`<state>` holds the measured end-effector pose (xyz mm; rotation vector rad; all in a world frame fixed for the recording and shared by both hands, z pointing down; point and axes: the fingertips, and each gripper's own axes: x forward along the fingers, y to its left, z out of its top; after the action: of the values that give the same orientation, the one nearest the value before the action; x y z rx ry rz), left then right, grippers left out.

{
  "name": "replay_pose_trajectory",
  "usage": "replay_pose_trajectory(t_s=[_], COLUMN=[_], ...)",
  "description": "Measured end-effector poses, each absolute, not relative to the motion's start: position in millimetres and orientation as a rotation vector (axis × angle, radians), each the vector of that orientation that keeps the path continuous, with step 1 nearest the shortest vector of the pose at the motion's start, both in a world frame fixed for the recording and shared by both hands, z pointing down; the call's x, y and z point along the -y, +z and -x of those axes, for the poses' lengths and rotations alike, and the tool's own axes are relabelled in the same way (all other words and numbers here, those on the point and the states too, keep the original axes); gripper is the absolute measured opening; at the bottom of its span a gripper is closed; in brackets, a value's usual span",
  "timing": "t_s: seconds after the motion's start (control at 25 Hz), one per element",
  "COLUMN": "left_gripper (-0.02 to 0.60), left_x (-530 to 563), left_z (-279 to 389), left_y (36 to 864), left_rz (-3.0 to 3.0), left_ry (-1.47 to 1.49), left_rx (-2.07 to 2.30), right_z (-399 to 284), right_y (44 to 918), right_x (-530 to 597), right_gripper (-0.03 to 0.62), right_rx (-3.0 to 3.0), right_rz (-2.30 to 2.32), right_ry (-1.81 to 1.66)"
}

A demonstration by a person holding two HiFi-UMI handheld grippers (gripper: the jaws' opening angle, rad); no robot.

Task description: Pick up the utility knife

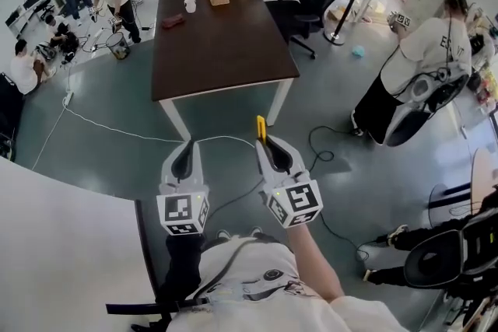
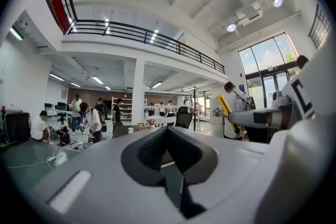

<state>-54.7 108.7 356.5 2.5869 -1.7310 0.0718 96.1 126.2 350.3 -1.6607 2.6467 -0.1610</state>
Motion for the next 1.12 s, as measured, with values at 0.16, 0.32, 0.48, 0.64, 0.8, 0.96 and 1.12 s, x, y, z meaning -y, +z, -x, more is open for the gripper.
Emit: replay_pose_trajectory(t_s=[0.16, 0.32, 0.48, 0.64, 0.8, 0.96, 1.12], left_gripper=[-0.003, -0.003, -0.003, -0.003, -0.003, -0.003, -0.003], left_x=[-104, -102, -98, -96, -95, -96, -95], left_z=[53, 49, 48, 46, 43, 45, 46], left_y=[355, 355, 357, 359, 359, 361, 364], left_rz=[-2.592, -2.607, -2.609, -2.606, -2.601, -2.595, -2.587], left_ry=[0.075, 0.069, 0.076, 0.082, 0.08, 0.083, 0.089], left_rx=[1.73, 1.72, 1.714, 1.717, 1.721, 1.723, 1.716], right_z=[-95, -96, -99, -102, -101, -98, -98], right_y=[348, 352, 354, 354, 354, 353, 356], right_x=[-122, -120, -116, -113, -111, -112, -112], right_gripper=[0.051, 0.051, 0.051, 0.049, 0.049, 0.049, 0.049], right_rx=[-2.642, -2.642, -2.635, -2.636, -2.645, -2.648, -2.648], right_rz=[1.661, 1.668, 1.685, 1.688, 1.675, 1.666, 1.669], right_ry=[-0.152, -0.152, -0.156, -0.151, -0.145, -0.141, -0.148])
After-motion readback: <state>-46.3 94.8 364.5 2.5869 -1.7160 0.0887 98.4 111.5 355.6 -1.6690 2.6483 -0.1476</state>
